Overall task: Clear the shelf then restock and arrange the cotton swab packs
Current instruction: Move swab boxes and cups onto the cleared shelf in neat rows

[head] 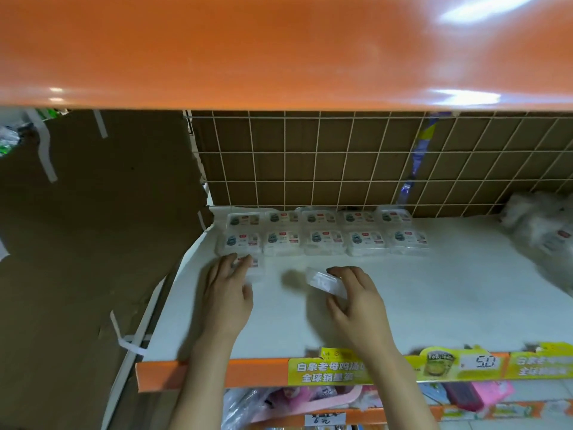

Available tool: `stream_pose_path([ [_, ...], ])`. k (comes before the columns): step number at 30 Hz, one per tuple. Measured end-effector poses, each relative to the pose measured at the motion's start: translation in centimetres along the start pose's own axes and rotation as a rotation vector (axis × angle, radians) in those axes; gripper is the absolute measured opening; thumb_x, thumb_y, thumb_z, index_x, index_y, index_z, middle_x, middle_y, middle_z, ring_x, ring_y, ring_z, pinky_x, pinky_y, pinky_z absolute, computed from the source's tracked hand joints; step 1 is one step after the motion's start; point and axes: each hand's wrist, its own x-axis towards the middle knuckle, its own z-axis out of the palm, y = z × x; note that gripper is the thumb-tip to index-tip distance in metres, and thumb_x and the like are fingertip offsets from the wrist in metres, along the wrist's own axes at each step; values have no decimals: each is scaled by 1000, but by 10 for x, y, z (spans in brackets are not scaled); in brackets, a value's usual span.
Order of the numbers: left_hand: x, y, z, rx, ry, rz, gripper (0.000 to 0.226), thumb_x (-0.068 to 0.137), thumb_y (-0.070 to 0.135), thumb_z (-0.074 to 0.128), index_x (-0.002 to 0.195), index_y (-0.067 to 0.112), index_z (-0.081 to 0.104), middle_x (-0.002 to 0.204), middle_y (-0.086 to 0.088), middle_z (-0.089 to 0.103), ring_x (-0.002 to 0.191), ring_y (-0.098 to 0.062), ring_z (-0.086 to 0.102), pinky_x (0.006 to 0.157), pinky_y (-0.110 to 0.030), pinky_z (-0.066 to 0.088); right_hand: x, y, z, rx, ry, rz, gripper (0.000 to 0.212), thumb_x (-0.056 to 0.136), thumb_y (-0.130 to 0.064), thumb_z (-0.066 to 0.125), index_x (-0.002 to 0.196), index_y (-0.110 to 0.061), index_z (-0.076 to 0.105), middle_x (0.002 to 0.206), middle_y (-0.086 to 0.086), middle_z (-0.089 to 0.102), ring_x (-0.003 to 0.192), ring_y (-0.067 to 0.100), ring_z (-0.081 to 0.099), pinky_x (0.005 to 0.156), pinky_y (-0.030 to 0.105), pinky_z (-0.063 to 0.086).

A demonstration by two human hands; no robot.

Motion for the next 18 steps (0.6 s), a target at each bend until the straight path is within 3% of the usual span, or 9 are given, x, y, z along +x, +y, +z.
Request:
stream_pose_path([
  [2, -4, -4, 3, 51, -32, 24, 49, 89, 24, 55, 135, 12, 50, 144, -12, 42, 135, -32, 32, 112, -41, 26, -1, -1, 3, -4, -10, -4, 40, 68, -12, 55, 107, -15, 61, 102, 1, 60, 92, 25, 56, 74, 32, 48],
  [6, -9, -11, 5, 78, -90, 62, 75, 82, 54, 19, 143, 15, 38, 152, -8, 29, 143, -27, 19, 116, -40, 14, 1, -3, 10, -22, -46, -22, 41, 68, -13, 56, 108, -15, 62, 101, 2, 60, 92, 26, 56, 74, 32, 47],
  [12, -18, -10, -9, 0, 17, -80, 66, 93, 40, 47, 148, 10, 24, 156, -10, 20, 145, -26, 12, 117, -39, 11, 25, -15, 19, -80, -86, -101, 41, 64, -11, 58, 104, -11, 63, 99, 8, 63, 88, 32, 58, 73, 39, 50],
  [15, -23, -19, -15, 36, -50, -221, 75, 94, 45, 44, 149, 7, 12, 157, -11, 12, 145, -24, 7, 118, -36, 6, 43, -21, 30, -158, -113, -138, 44, 59, -5, 66, 103, -9, 64, 99, 11, 65, 86, 36, 59, 73, 39, 50],
  [18, -29, -22, -17, 130, -142, -336, 78, 93, 58, 27, 149, 5, 13, 157, -13, 12, 144, -28, 7, 117, -38, 6, 52, -25, 41, -220, -137, -126, 50, 49, 0, 74, 98, -10, 67, 94, 10, 67, 81, 35, 61, 69, 36, 51],
])
